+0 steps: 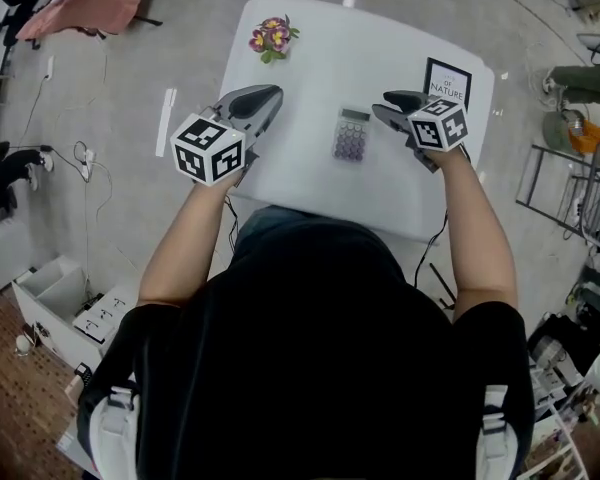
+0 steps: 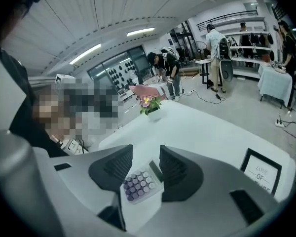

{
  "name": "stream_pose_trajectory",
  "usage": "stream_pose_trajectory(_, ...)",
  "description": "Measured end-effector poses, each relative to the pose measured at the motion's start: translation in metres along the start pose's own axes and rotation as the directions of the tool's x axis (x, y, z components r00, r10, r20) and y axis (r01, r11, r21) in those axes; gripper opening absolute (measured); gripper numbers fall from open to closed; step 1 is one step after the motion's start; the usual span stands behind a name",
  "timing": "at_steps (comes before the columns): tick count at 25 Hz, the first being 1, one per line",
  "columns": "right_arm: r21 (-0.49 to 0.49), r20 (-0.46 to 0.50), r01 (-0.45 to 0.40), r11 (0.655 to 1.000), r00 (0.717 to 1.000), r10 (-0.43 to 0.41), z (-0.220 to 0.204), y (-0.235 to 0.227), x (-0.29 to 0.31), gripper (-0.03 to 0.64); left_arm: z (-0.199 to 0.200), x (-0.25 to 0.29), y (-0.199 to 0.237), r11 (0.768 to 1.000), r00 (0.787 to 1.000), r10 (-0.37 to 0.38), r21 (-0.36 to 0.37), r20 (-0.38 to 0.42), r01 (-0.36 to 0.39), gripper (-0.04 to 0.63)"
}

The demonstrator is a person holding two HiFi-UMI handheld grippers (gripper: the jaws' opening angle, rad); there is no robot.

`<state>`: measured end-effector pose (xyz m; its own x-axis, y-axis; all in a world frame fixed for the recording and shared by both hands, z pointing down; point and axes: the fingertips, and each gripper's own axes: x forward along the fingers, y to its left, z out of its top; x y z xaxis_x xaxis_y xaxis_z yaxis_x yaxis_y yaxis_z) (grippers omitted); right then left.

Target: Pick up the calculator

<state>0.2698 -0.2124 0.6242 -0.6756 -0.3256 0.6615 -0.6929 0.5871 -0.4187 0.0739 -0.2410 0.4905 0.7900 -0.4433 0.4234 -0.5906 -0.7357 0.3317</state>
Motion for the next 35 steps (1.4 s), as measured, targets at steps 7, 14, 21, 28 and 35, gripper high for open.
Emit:
stream_pose_trajectory(7,0.029,-0.097,-0.090,0.996,0.991,0.092,-0.014,-0.015,0.047,0.181,-0.012,0.008,0.031,0.999,1.000,0.014,-0.040,-0.023,-0.014,0.040)
stream_pose_trajectory(14,0.054,-0.225,-0.206,0.977,0.951,0.213,-0.035,-0.020,0.086,0.181,-0.022,0.011,0.062,0.996,0.999,0.039,-0.083,-0.036,-0.042,0.040)
stream_pose_trajectory(21,0.013,-0.377,-0.273,0.962,0.890,0.258,-0.057,-0.027,0.118,0.181,-0.043,0.012,0.085,0.989,0.997,0.057,-0.136,-0.058,-0.065,0.040)
stream_pose_trajectory(28,0.030,-0.468,-0.310,0.950,0.836,0.287,-0.076,-0.036,0.133,0.181,-0.059,0.016,0.100,0.982,0.995,0.065,-0.175,-0.072,-0.077,0.040)
stream_pose_trajectory(35,0.069,-0.516,-0.358,0.931,0.786,0.340,-0.087,-0.035,0.143,0.163,-0.075,0.020,0.109,0.974,0.994,0.065,-0.213,-0.085,-0.082,0.040)
